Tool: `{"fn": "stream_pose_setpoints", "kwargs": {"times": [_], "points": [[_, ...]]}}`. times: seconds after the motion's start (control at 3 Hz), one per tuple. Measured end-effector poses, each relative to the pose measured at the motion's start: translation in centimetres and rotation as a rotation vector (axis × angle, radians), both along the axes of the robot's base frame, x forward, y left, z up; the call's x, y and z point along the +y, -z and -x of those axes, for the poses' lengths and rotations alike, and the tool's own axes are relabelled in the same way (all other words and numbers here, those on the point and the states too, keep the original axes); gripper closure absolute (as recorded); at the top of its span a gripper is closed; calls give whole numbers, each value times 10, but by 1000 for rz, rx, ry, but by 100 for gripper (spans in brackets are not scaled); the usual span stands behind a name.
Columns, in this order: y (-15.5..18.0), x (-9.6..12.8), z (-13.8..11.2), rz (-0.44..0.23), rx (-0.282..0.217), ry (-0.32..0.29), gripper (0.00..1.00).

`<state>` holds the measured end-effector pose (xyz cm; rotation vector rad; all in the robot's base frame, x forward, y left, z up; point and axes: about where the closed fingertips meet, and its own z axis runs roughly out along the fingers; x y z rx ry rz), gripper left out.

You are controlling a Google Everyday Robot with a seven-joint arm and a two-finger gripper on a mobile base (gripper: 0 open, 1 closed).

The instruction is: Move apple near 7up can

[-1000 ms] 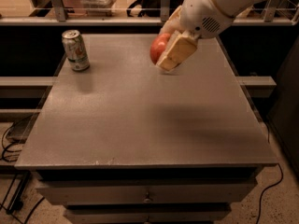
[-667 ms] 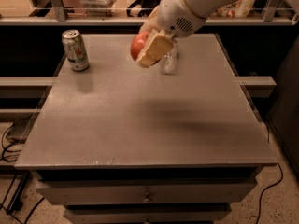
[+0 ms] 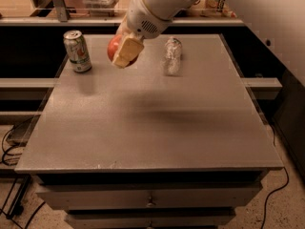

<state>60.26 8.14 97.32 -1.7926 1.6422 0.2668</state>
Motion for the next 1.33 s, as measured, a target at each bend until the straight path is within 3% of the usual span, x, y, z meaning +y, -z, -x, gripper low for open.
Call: {"fn": "stream_pose_setpoints", "kwargs": {"times": [0.33,1.0,1.33], "points": [[7,1,0,-11,19,10,100],[52,33,-29,-93,86,9,100],[71,44,-49,-100,110,29,82]]}}
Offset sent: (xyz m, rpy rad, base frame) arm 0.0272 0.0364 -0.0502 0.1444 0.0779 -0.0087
